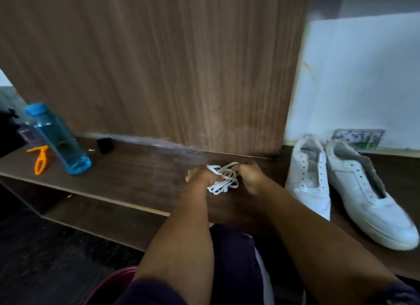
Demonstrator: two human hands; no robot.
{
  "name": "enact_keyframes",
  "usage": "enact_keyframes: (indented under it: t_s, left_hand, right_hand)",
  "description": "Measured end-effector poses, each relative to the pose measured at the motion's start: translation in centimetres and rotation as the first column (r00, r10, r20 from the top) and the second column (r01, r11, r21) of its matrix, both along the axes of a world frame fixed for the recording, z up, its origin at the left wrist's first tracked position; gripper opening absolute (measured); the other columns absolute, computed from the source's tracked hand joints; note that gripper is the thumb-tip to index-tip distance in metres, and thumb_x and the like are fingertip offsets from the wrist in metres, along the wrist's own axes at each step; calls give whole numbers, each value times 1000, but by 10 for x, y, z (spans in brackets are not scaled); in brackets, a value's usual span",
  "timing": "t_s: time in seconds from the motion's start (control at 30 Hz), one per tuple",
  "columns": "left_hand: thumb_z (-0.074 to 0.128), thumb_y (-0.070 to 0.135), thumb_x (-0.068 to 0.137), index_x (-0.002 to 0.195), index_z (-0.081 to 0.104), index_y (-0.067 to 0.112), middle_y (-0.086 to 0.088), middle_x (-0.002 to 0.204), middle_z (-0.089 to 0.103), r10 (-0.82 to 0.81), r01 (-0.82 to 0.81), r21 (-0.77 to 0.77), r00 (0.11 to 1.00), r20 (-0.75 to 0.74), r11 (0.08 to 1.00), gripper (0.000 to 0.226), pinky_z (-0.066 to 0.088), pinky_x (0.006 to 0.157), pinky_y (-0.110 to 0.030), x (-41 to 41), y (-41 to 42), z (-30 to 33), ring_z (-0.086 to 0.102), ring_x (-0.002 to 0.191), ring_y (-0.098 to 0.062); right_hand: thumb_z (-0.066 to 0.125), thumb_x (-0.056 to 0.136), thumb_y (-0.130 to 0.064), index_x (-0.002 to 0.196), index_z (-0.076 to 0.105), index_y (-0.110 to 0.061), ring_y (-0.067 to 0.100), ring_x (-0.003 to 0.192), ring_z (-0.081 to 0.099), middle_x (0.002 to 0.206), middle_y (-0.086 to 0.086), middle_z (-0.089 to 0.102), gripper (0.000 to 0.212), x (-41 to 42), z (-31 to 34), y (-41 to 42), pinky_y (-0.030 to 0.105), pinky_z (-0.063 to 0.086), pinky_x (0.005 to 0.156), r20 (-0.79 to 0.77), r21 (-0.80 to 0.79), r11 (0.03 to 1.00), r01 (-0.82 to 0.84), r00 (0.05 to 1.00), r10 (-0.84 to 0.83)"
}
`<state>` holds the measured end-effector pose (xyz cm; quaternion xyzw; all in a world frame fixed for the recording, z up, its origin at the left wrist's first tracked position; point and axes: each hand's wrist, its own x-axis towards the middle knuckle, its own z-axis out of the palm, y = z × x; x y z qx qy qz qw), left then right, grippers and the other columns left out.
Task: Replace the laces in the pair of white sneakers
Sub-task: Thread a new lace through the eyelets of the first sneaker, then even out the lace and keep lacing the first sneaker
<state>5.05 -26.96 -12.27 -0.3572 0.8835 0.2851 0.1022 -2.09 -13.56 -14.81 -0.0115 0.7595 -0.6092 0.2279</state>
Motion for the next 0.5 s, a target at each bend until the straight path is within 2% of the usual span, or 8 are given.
enact_keyframes:
  t_s: [0.03,0.1,0.17,0.23,0.33,0.37,0.43,0.5]
  left_hand:
    - [72,73,55,136,52,25,-2,137,54,15,-15,-43,1000,7,999,96,47,100,-37,9,3,13,48,126,-26]
    - [81,54,68,150,25,15,-9,151,29,87,-89,-87,996,-22,992,107,43,102,-37,11,2,18,30,137,-31]
    - [88,36,65,152,8,16,-13,153,15,104,-104,-7,993,-61,995,119,45,102,-41,10,0,15,28,139,-35]
    - [92,24,54,150,19,23,-11,147,28,-5,11,70,997,-82,998,121,51,97,-45,7,-6,3,42,131,-34]
    - [81,20,47,132,47,32,-11,127,57,-206,208,15,973,-104,978,93,57,87,-43,13,-6,-16,61,108,-29]
    - [77,21,55,128,52,32,-12,122,60,-237,237,-11,963,-128,971,79,56,87,-40,19,-6,-21,61,106,-29]
    - [68,23,79,122,60,24,-11,117,64,-233,227,-54,953,-192,972,44,52,89,-33,34,-9,-22,61,108,-30]
    - [62,24,88,120,62,18,-10,116,65,-186,182,-39,957,-225,983,32,49,84,-30,49,-17,-19,61,107,-29]
  right_hand:
    - [72,61,-24,122,56,-15,29,111,58,122,11,59,64,9,12,0,44,50,96,-87,109,994,-13,996,23]
    - [67,76,-25,141,40,-20,31,133,36,140,11,39,70,19,23,-2,39,34,111,-287,408,912,-41,943,170]
    - [66,80,-27,148,26,-21,33,141,19,150,14,25,79,20,22,-5,37,21,117,-331,508,857,-88,898,288]
    - [67,79,-31,148,25,-21,32,140,25,150,14,28,81,25,17,-15,37,25,115,-288,565,805,-179,872,396]
    - [70,77,-42,148,25,-18,29,135,34,148,13,35,87,39,10,-27,35,29,111,-234,774,563,-290,694,681]
    - [64,84,-40,147,28,-16,30,133,35,146,13,37,77,45,14,-30,34,28,110,-230,813,507,-285,643,730]
    - [53,92,-35,140,39,-15,31,127,43,139,14,44,54,57,14,-32,33,32,105,-261,843,476,-251,582,770]
    - [57,90,-31,131,51,-17,29,115,54,129,12,54,43,63,25,-36,33,42,95,-251,830,477,-289,571,782]
